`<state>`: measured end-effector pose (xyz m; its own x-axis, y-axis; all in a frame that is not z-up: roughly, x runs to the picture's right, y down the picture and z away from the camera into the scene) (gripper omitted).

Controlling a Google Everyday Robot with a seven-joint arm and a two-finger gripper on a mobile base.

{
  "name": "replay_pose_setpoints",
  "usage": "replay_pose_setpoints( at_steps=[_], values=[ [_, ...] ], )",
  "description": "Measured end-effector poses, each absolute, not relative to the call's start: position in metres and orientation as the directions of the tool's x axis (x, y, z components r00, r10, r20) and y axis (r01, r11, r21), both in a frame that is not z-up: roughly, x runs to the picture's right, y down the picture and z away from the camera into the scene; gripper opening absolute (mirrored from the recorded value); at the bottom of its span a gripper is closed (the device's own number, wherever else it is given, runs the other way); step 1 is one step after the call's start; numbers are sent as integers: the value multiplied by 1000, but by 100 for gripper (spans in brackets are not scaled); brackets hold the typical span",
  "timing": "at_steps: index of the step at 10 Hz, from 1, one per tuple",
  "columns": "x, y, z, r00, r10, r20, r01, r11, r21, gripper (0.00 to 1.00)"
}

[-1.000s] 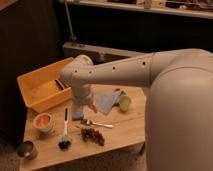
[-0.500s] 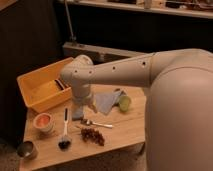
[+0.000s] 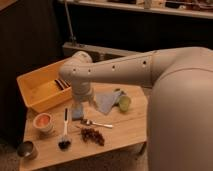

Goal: Place towel in plastic cup

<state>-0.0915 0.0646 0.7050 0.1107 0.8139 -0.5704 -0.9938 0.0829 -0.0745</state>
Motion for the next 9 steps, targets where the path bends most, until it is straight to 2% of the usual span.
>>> replay_pose_setpoints(
  at_steps=[4, 9],
  values=[
    [-50, -4, 722, 138, 899, -415, -967, 31, -254, 65],
    [-31, -28, 731, 125, 922, -366, -940, -8, -340, 65]
  ],
)
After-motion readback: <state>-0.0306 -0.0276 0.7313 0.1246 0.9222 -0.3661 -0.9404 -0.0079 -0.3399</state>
